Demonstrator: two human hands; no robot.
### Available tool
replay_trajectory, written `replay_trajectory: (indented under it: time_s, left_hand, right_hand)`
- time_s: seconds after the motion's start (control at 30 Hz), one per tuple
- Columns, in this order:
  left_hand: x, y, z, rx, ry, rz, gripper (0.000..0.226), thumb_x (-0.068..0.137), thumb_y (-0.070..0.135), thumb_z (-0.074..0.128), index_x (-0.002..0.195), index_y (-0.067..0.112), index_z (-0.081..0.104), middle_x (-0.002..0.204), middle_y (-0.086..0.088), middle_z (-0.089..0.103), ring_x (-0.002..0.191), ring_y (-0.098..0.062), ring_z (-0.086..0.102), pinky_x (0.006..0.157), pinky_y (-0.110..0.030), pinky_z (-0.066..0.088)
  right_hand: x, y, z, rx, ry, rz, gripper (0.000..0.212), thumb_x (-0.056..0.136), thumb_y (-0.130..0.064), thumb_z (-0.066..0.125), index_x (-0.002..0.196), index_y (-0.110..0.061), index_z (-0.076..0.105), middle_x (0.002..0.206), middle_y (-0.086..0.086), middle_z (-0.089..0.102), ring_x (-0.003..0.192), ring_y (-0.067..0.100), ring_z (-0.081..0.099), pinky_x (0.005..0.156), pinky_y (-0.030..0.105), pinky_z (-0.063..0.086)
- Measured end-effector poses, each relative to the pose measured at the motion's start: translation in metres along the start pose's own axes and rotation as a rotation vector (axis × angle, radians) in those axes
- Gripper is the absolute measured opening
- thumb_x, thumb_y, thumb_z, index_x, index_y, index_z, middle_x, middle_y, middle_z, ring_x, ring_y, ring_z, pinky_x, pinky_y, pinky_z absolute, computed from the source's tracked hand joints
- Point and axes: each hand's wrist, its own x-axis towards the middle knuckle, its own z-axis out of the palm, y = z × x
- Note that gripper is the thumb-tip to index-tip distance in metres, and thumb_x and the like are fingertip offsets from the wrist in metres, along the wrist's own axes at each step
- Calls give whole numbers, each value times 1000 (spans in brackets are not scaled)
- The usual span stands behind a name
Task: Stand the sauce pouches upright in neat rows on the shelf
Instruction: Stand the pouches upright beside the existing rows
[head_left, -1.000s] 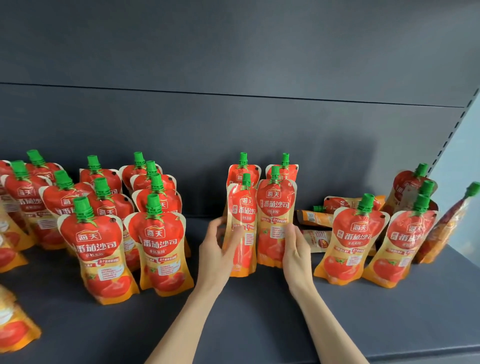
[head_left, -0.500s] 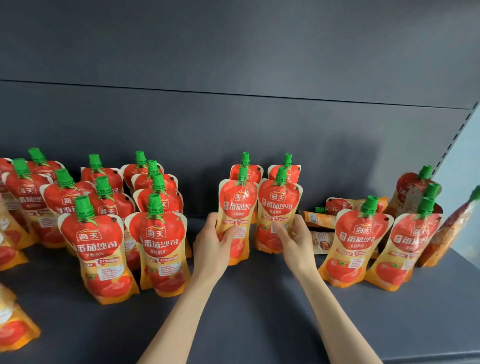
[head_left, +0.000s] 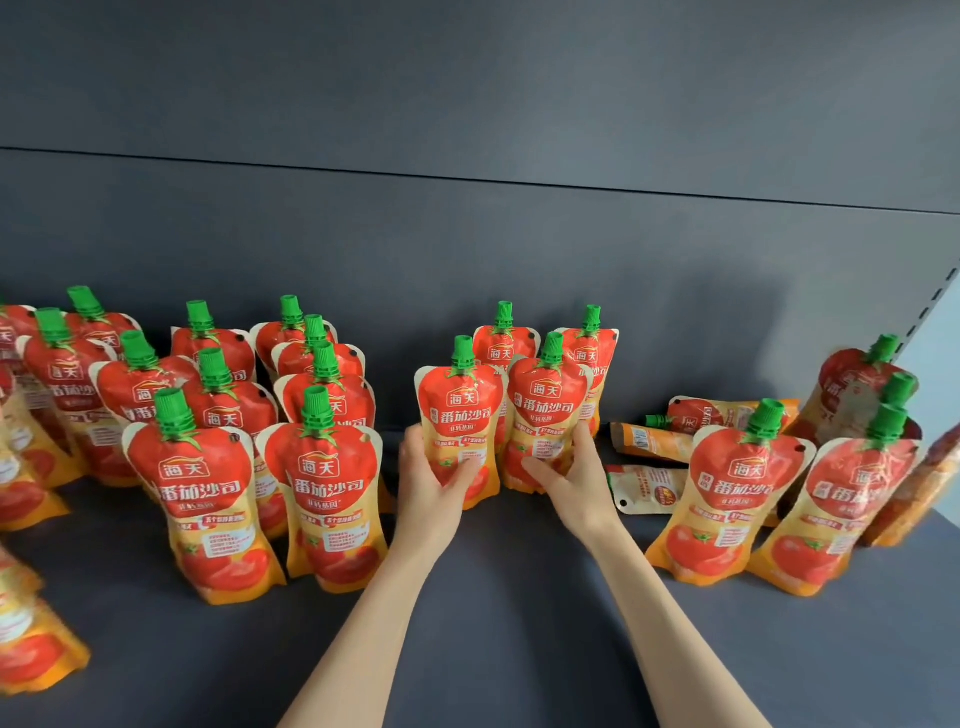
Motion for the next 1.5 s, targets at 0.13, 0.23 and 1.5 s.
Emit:
replay_trajectory:
  time_s: [0.13,0.23,1.5]
  left_hand:
    - [-1,1,2,50,72,30,56,83,19,68,130,20,38,122,4,52,111,-8,50,88,-24,42]
    - [1,2,4,40,103,51,58,84,17,68,132,21,36,124,3,52,111,-9,50,89,-26,44]
    - [-89,43,38,102,-172,335,22,88,10,60,106,24,58,107,11,61,102,0,55,87,-8,42]
  right_hand:
    - [0,-8,3,-20,39,-41,57,83,-4,66,132,-17,40,118,-5,58,109,12,56,93,28,47]
    - [2,-9,6,-48,71,-41,55,83,-6,67,130,-16,40,113,-7,58,103,9,56,87,23,46]
    - [-116,-40,-64,-281,386,-185,17,91,-13,57,100,-26,62,96,-12,65,85,12,61,74,28,52]
